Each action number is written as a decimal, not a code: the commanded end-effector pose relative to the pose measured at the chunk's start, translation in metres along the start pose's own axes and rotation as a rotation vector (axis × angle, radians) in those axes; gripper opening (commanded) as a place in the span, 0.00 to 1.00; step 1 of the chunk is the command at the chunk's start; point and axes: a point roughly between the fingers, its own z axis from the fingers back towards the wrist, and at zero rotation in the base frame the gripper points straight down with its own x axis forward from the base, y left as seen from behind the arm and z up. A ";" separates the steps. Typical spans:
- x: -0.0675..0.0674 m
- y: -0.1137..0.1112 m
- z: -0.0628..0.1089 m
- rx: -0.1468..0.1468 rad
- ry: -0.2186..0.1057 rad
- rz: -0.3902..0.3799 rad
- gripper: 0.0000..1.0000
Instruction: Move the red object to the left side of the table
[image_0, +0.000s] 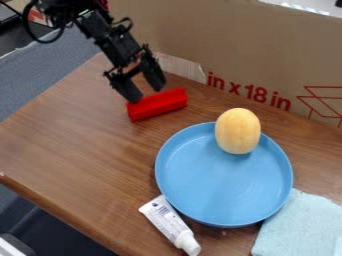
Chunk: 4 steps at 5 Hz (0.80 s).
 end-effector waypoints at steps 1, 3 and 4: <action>0.011 -0.016 0.016 0.010 -0.028 -0.026 1.00; 0.012 0.007 0.000 0.029 0.024 -0.036 1.00; 0.024 0.005 -0.018 0.042 0.049 -0.043 1.00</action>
